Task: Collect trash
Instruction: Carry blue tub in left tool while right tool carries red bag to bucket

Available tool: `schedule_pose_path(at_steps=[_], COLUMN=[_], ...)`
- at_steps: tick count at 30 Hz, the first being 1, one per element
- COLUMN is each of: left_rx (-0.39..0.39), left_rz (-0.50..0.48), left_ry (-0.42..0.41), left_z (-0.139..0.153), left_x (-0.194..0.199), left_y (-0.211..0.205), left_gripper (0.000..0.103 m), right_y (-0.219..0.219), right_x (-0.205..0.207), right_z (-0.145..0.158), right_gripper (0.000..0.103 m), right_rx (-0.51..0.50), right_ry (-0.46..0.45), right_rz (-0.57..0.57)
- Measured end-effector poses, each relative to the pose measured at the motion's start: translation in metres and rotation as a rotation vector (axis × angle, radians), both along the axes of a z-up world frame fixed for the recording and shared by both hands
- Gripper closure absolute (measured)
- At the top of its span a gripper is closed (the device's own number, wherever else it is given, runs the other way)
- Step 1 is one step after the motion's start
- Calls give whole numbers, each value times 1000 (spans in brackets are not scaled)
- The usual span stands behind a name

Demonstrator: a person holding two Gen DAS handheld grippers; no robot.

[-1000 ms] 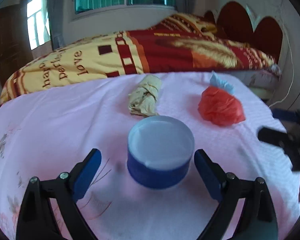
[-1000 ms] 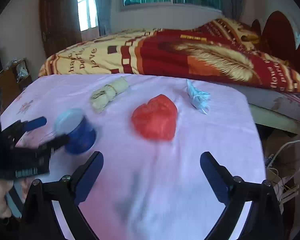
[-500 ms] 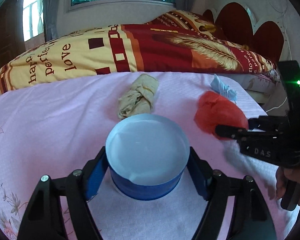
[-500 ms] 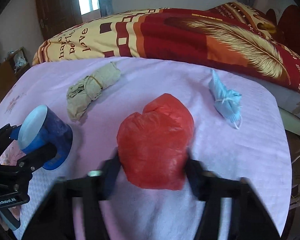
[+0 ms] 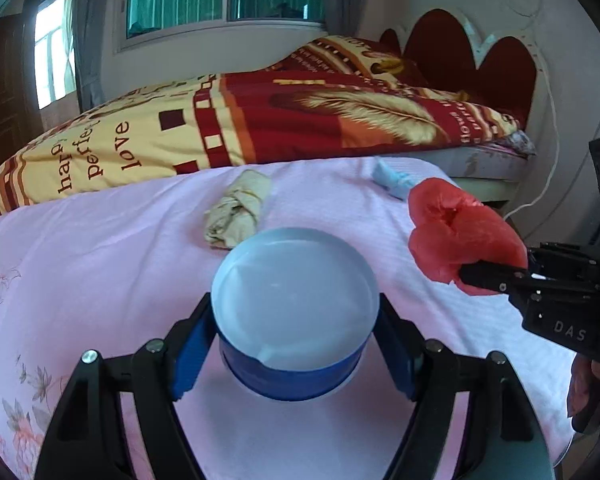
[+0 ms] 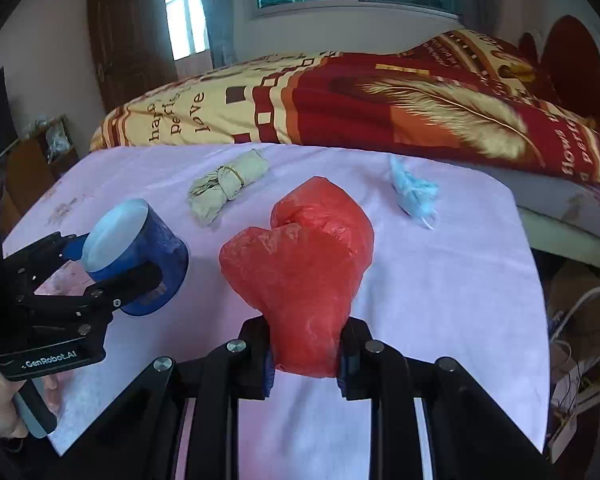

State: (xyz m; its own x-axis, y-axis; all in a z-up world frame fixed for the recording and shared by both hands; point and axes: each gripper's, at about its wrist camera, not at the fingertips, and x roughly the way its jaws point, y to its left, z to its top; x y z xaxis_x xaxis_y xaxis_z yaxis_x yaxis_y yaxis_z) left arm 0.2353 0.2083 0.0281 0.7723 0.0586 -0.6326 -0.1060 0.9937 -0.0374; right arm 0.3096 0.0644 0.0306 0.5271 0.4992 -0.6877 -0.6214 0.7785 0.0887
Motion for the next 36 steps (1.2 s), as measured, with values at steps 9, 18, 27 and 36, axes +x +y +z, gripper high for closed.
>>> schedule_pose_path(at_steps=[9, 18, 27, 36], left_rx=[8, 12, 22, 36], left_rz=[-77, -163, -240, -317], left_ry=[-28, -34, -47, -48], left_z=[15, 18, 23, 22], left_x=[-39, -70, -95, -109], left_y=[-46, -92, -132, -175], left_gripper=[27, 27, 27, 27], right_y=[-65, -125, -180, -228], right_x=[-60, -108, -159, -187], right_z=[10, 16, 22, 17], right_gripper=[78, 78, 78, 78], right_rx=[16, 51, 80, 70], right_ry=[-22, -29, -53, -73], right_rz=[-63, -146, -219, -286])
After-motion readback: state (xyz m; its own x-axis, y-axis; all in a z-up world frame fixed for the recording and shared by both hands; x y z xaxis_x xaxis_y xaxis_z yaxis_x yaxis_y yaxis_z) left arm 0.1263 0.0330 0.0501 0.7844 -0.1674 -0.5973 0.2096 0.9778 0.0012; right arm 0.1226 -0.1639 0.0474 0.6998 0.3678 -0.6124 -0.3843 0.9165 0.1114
